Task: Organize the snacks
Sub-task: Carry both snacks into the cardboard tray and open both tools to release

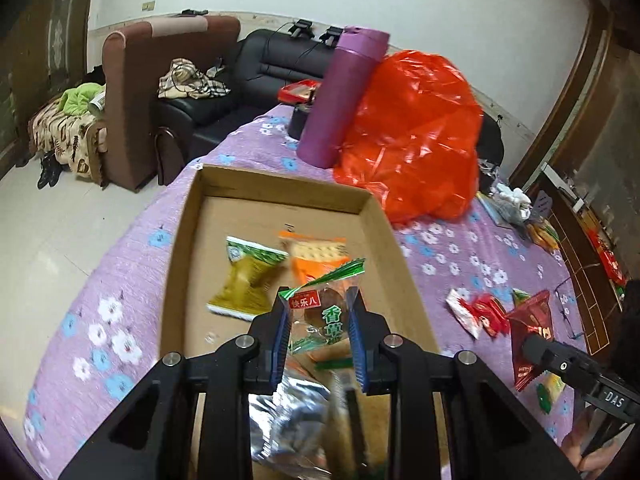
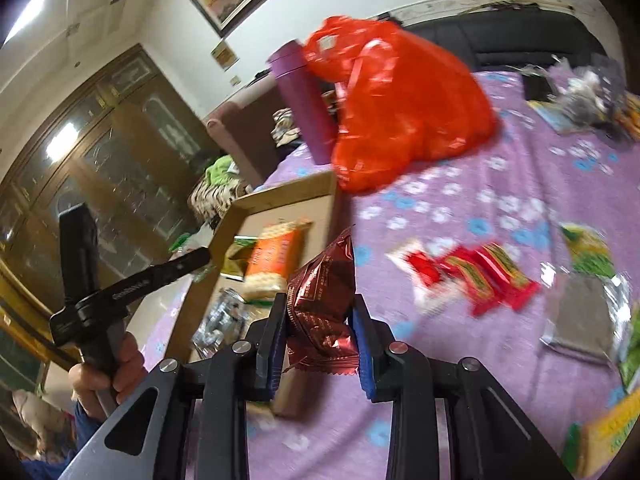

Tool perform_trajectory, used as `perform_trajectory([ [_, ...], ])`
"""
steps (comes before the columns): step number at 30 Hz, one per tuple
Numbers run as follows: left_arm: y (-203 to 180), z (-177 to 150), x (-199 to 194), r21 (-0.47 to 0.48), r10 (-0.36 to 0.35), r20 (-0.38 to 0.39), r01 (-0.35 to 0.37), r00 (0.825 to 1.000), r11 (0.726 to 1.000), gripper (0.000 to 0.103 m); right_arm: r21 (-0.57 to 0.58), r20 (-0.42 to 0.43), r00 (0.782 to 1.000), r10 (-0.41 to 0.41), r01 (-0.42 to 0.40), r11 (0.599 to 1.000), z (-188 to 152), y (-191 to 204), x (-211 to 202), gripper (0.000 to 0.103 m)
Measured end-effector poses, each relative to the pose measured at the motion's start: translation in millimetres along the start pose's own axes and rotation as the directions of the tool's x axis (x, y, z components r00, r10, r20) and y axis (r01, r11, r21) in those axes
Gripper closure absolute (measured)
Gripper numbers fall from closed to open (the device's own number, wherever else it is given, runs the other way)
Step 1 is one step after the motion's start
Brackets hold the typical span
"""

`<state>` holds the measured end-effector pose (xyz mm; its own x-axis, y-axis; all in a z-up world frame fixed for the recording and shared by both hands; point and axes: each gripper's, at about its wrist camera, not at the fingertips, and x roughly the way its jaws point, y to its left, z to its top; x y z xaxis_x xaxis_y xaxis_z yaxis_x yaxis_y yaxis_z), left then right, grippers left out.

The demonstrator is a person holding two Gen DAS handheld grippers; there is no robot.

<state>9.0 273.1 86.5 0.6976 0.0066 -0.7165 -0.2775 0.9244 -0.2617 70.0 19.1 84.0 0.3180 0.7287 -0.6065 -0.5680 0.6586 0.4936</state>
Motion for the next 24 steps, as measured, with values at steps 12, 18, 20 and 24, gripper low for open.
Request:
perform_trajectory([
  [12, 21.4, 32.3, 59.0, -0.027, 0.01, -0.144, -0.014, 0.99, 1.0, 0.077, -0.048, -0.091, 0.988, -0.123, 0.119, 0.992, 57.1, 37.0, 116.5, 0.07],
  [18, 21.3, 29.8, 67.0, -0.023, 0.008, -0.153, -0.011, 0.988, 1.0, 0.077, -0.101, -0.12, 0.969, -0.218, 0.206, 0.973, 62.5, 40.0, 151.6, 0.07],
  [20, 19.8, 30.5, 68.0, -0.015, 0.009, -0.151, -0.012, 0.988, 1.0, 0.077, -0.109, -0.124, 0.966, -0.229, 0.216, 0.97, 62.4, 38.7, 156.0, 0.07],
  [24, 17.0, 30.0, 69.9, -0.005, 0.01, -0.149, -0.011, 0.989, 1.0, 0.077, -0.105, -0.134, 0.965, -0.224, 0.211, 0.972, 62.0, 36.5, 161.4, 0.07],
])
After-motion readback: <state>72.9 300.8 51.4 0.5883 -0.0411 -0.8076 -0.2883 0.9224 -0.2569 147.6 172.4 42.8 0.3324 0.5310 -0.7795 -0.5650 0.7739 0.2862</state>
